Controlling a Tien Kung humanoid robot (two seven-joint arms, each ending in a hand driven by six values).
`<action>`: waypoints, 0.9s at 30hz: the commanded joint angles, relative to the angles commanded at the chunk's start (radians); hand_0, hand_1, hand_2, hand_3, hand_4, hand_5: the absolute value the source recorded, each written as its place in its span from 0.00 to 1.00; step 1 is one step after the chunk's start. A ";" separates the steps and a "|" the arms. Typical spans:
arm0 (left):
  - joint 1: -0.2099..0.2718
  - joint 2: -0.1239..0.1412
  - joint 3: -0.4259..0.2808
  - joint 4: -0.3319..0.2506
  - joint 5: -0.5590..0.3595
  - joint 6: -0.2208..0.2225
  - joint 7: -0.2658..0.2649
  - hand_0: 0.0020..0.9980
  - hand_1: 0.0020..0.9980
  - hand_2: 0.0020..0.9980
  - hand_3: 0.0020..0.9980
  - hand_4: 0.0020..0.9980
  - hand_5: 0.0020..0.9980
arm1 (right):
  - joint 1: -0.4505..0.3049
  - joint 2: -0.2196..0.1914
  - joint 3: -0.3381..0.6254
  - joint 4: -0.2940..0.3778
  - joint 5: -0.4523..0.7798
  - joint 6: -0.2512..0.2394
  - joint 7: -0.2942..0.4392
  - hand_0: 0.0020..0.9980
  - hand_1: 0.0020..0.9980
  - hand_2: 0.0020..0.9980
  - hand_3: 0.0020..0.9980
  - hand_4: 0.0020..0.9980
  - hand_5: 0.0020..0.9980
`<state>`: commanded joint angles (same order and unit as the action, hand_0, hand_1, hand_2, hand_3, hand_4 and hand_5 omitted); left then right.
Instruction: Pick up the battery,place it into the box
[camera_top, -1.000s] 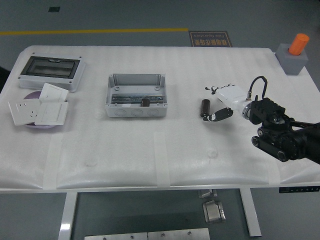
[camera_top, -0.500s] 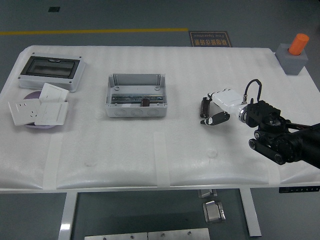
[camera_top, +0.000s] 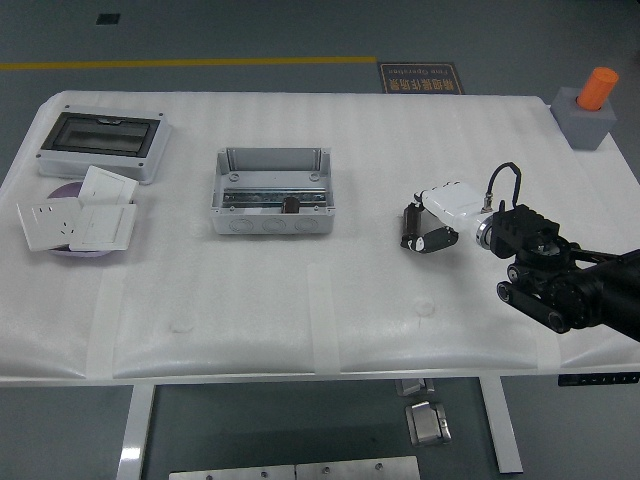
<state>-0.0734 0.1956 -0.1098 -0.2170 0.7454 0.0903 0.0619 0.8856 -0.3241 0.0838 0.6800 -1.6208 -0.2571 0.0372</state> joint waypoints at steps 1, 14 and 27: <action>0.000 0.000 0.001 0.000 -0.001 0.001 -0.001 0.60 0.62 0.44 0.61 0.45 0.50 | 0.000 0.000 0.000 0.001 -0.002 0.000 0.001 0.83 0.69 0.65 0.65 0.76 0.49; 0.004 -0.002 -0.009 0.002 0.011 0.001 0.003 0.60 0.62 0.44 0.61 0.46 0.51 | 0.009 -0.053 0.055 0.187 -0.065 -0.112 -0.047 0.81 0.67 0.62 0.63 0.73 0.48; 0.006 0.000 -0.021 0.001 0.025 -0.005 0.010 0.60 0.62 0.44 0.61 0.46 0.51 | 0.037 0.076 0.274 0.306 -0.136 -0.122 -0.070 0.82 0.67 0.62 0.63 0.73 0.49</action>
<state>-0.0679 0.1956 -0.1308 -0.2156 0.7702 0.0854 0.0720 0.9227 -0.2480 0.3577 0.9861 -1.7570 -0.3794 -0.0325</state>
